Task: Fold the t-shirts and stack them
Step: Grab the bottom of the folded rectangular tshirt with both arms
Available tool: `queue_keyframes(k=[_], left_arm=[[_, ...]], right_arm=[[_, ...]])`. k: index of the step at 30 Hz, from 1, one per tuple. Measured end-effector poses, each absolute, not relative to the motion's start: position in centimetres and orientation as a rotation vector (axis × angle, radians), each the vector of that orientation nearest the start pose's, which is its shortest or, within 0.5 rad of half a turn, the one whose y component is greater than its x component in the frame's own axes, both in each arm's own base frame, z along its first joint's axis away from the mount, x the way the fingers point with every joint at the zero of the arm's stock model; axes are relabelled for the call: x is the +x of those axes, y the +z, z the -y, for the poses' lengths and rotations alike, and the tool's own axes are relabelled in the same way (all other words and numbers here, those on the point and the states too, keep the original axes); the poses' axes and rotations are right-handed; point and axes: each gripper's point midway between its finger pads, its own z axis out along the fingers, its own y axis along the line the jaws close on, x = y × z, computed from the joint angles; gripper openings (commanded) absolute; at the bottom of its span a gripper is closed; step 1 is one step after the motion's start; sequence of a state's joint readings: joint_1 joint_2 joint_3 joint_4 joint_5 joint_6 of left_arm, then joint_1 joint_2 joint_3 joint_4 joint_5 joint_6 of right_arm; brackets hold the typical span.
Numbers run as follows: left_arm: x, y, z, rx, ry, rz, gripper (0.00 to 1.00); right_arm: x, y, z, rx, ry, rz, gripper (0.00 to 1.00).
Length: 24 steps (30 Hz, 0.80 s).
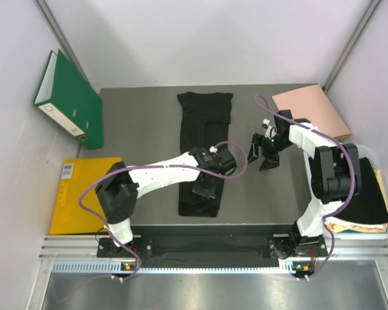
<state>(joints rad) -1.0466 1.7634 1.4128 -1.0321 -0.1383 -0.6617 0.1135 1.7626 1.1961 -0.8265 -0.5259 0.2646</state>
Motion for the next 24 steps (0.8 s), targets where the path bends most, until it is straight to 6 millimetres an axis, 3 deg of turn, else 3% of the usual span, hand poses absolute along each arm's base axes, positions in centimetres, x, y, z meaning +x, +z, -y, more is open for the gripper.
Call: queue_keyframes(k=[1, 4, 8, 12, 15, 18, 21, 24], left_arm=[[16.4, 8.6, 29.2, 0.559, -0.067, -2.881, 0.54], [15.7, 7.9, 28.8, 0.599, -0.044, -2.907, 0.92], [15.9, 8.8, 27.9, 0.561, -0.021, -2.869, 0.99], [16.5, 11.5, 26.3, 0.453, -0.034, -2.779, 0.99], [16.4, 12.8, 24.3, 0.321, -0.102, -2.742, 0.98], [16.6, 11.9, 21.6, 0.121, -0.2, -2.785, 0.98], [17.5, 9.4, 19.0, -0.174, -0.337, -2.831, 0.97], [17.0, 7.3, 18.1, -0.365, -0.445, -2.884, 0.94]], right_arm=[[29.6, 6.8, -13.2, 0.151, 0.831, -2.952, 0.73], [29.5, 6.9, -13.4, 0.14, 0.851, -2.95, 0.78], [29.1, 7.1, -13.7, 0.121, 0.894, -2.948, 0.8], [28.1, 7.4, -14.4, 0.086, 0.935, -2.963, 0.8], [25.8, 7.8, -15.7, 0.034, 0.983, -2.972, 0.79], [23.0, 8.0, -17.6, -0.049, 1.033, -2.985, 0.79], [20.3, 7.8, -20.5, -0.211, 1.046, -2.994, 0.79], [18.1, 7.4, -23.5, -0.39, 1.034, -2.977, 0.78]])
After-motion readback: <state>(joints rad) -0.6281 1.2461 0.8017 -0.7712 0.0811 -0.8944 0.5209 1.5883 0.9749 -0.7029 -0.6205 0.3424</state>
